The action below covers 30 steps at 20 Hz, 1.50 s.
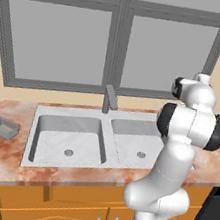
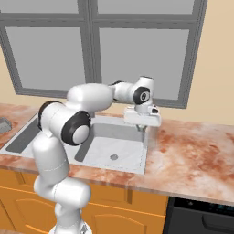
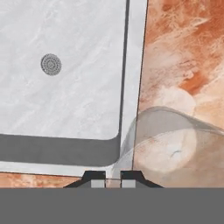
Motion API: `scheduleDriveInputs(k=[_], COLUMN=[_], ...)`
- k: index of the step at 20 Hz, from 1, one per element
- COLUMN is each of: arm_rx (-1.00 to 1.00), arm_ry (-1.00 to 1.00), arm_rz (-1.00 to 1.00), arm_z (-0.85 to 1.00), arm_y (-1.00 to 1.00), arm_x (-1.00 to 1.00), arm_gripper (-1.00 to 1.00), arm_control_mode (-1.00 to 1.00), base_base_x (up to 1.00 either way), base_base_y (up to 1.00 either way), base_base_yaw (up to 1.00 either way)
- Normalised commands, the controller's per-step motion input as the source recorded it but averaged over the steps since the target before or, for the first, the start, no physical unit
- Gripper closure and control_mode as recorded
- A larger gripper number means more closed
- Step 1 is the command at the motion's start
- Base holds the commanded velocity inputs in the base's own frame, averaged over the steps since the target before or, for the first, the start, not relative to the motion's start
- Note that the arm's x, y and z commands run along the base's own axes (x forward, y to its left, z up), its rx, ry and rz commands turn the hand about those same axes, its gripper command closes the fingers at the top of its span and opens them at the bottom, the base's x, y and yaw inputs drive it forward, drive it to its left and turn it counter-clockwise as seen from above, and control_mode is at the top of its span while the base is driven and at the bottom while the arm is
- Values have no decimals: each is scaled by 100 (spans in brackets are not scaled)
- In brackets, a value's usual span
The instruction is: Place the tupperware in the left basin and the glass cup in the right basin of the sink.
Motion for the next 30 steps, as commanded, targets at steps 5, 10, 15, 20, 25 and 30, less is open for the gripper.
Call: scheduleDriveInputs(k=[5,10,15,20,25,30], arm_rx=[4,3,7,9,7,3], arm_ry=[4,6,7,8,1,-1], arm_rz=[24,29,29,32,25,14], arm_z=[-9,-20,-36,-40,-46,-46], arm_y=[76,71,58,41,8,-27], arm_x=[-1,1,29,43,54,38], arm_gripper=[100,100,100,100,100,100], arm_control_mode=[-100,-100,-100,-100,-100,-100], base_base_x=[0,0,0,0,0,0], base_base_y=[0,0,0,0,0,0], base_base_yaw=[0,0,0,0,0,0])
